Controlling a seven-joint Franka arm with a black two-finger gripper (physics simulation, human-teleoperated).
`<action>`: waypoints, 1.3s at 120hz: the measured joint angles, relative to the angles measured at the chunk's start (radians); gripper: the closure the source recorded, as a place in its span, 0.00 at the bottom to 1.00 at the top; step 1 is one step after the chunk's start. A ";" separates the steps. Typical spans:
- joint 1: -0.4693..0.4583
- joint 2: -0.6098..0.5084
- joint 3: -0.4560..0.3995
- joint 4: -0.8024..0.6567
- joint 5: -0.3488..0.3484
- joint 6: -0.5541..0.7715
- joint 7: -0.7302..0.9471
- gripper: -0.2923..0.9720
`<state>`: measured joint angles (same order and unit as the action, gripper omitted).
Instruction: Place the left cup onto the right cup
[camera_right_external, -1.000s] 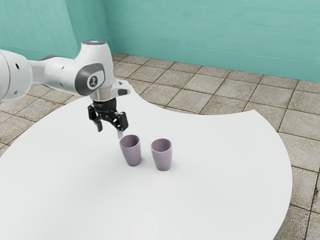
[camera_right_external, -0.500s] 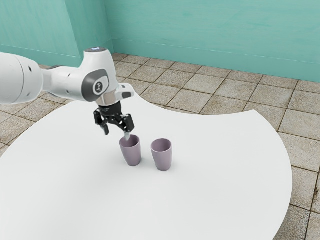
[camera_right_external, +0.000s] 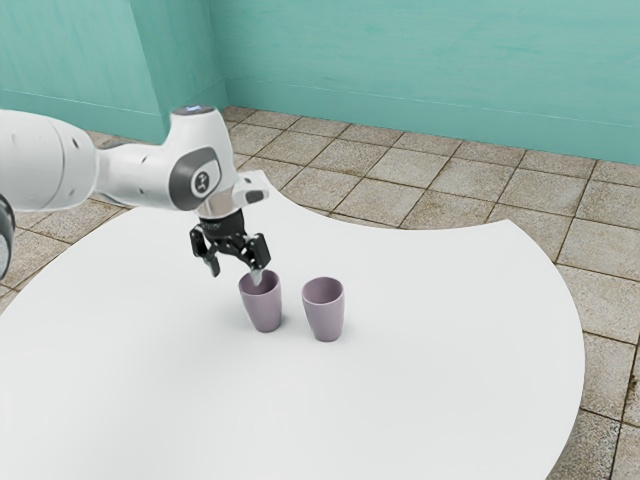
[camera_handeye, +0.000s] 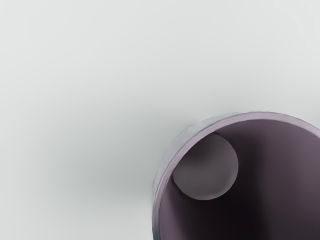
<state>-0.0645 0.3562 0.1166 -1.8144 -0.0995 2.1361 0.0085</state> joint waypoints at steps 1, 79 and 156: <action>0.000 0.000 0.000 0.000 0.000 0.000 0.000 0.23; 0.006 0.053 0.000 -0.001 -0.015 0.068 -0.002 0.23; 0.000 0.050 -0.001 -0.002 -0.020 0.078 0.009 0.83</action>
<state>-0.0642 0.4057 0.1160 -1.8166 -0.1195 2.2140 0.0170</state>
